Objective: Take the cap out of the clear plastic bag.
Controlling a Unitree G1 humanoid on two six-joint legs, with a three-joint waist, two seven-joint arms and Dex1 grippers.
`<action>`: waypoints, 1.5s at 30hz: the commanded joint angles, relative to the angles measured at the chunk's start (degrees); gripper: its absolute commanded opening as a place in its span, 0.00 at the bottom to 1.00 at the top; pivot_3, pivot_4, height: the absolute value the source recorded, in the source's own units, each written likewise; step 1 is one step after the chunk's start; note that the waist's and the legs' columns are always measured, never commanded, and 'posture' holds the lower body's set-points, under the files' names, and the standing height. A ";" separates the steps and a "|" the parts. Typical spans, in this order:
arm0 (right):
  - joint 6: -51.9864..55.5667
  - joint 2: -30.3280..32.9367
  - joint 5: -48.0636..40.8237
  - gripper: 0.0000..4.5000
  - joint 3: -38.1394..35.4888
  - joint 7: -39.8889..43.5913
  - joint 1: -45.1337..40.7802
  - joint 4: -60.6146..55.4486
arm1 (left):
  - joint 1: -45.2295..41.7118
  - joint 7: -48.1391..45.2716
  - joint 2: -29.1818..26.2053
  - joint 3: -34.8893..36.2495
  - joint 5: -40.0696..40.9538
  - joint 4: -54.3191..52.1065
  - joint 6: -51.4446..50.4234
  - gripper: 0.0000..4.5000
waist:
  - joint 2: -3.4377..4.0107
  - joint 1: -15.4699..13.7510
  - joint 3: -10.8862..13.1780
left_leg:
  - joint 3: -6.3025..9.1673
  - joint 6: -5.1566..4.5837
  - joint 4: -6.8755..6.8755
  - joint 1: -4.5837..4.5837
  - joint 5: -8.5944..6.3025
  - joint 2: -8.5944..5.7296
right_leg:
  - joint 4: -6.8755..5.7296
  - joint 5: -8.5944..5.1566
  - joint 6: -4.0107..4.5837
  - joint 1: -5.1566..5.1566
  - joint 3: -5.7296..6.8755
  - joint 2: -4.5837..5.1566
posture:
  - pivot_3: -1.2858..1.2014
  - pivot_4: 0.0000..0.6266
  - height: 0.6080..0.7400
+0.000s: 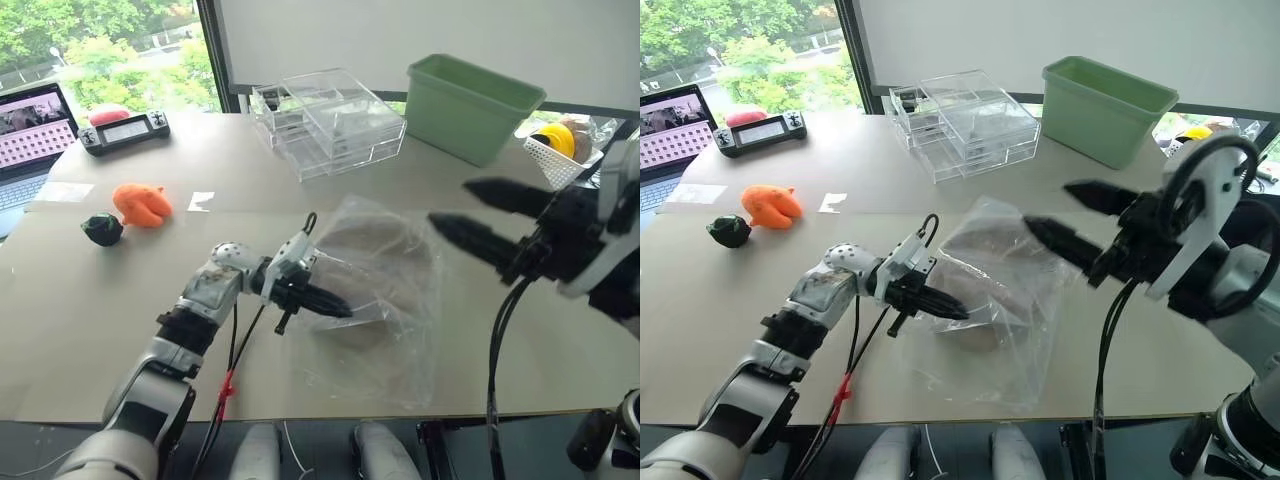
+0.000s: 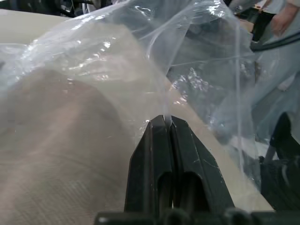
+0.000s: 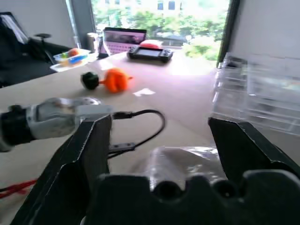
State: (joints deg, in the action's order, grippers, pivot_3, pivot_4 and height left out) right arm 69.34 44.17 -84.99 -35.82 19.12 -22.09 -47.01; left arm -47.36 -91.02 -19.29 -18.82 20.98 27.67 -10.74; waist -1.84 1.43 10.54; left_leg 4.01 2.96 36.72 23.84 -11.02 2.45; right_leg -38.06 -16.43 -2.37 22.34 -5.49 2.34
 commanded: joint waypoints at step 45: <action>-14.06 2.19 59.05 0.88 57.46 -7.63 7.50 1.01 | -10.50 -1.26 -3.87 12.02 -2.84 1.01 -0.03 0.01 | 0.00 1.66 0.00 | 0.08 -0.01 -0.01 -0.01 0.00 -0.09 | -0.04 -0.09 -0.20 0.08 -0.01 0.06 | 0.52 0.24 0.96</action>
State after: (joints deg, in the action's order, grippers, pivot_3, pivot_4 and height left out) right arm 55.20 46.53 -27.36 22.49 10.95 -14.93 -45.08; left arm -58.30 -90.82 -20.64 -7.23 18.05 32.16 -10.37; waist -1.84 3.09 10.54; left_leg 4.09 2.95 36.71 23.82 -11.01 2.37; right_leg -38.10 -16.52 -2.57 22.42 -5.50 2.40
